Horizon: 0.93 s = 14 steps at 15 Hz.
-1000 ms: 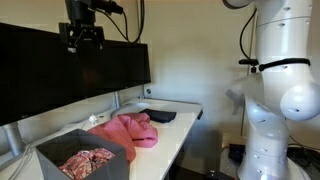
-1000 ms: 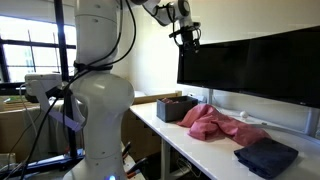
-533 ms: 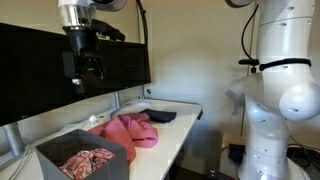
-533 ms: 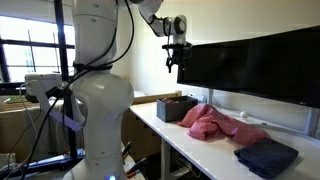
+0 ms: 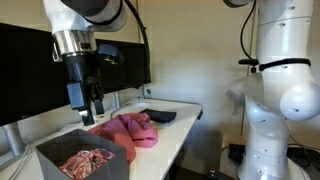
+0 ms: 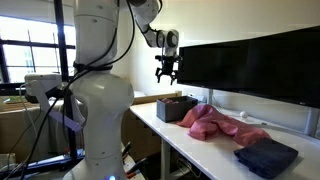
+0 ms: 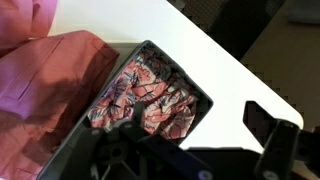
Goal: Remove the pink shirt from the box then put the black one inside.
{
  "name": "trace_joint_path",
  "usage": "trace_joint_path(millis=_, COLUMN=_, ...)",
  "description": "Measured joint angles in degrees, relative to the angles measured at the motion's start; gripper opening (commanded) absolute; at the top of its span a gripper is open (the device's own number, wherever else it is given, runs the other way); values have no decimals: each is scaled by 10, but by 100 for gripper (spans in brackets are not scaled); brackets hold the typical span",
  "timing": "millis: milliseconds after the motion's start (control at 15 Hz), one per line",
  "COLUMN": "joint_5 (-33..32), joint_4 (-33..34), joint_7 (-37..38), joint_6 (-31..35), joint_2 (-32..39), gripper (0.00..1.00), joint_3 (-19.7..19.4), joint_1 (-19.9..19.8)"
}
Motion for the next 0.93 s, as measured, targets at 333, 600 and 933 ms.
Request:
trace_joint_path(millis=333, joint_5=-111, joint_4=-42, joint_7=64, joint_6=120, joint_2=15, gripper=100, joint_3=16, joint_1=7)
trace_joint_path(millis=600, joint_5=-167, joint_4=-48, joint_7=132, joint_6=193, joint_2=52, gripper=100, joint_3=17, joint_1=10)
trace_joint_path(millis=933, joint_5=-242, joint_4=-54, joint_7=213, joint_6=233, joint_2=107, gripper=100, joint_3=11, joint_1=25)
